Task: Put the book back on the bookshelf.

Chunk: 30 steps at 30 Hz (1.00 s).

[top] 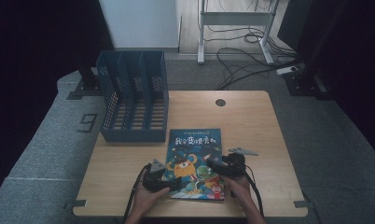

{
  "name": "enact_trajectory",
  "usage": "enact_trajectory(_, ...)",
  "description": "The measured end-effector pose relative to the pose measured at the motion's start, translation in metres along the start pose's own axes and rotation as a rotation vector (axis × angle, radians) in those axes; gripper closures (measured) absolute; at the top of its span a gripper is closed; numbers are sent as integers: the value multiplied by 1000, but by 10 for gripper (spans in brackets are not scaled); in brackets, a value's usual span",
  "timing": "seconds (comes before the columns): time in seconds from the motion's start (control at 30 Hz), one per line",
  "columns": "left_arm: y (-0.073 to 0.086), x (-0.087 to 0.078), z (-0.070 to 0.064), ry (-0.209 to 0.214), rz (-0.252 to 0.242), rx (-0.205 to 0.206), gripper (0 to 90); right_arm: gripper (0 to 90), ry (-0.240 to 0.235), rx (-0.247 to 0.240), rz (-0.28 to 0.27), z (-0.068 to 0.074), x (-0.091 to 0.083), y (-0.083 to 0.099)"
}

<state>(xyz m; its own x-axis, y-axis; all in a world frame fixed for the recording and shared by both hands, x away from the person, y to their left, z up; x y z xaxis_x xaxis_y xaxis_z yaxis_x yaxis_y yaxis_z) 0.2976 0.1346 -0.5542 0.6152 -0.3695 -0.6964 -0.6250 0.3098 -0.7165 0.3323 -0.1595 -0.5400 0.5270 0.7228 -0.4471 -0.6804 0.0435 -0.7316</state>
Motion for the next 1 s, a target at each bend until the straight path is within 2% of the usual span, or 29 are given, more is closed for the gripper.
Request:
enact_trajectory(0.13,0,0,3,11,-5,-19,168,182,-45,24,-22,1,-6,-4)
enact_trajectory(0.27,0,0,3,9,-2,-17,164,179,-59,41,-29,1,-7,-4)
enact_trajectory(0.37,0,0,4,11,-3,-20,161,183,-92,75,-40,-1,-9,-5)
enact_trajectory(0.77,0,0,6,10,-6,-33,155,181,-159,159,-41,-5,-13,-6)
enact_trajectory(1.0,0,0,6,10,-5,-32,155,182,-155,148,-36,-5,-13,-5)
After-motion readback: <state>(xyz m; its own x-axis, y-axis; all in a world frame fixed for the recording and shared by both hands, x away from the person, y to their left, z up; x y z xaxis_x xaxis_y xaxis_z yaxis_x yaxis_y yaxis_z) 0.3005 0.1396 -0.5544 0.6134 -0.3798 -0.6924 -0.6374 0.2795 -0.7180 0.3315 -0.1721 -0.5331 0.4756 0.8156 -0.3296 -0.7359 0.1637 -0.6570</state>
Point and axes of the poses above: each handheld gripper's, and its own axes: x roughly forward along the jaws, y roughly out of its underside, z roughly to its left, the point moved 1 cm from there along x, roughly forward along the jaws, and after that the axes turned 12 degrees about -y, right-handed, at the moved point
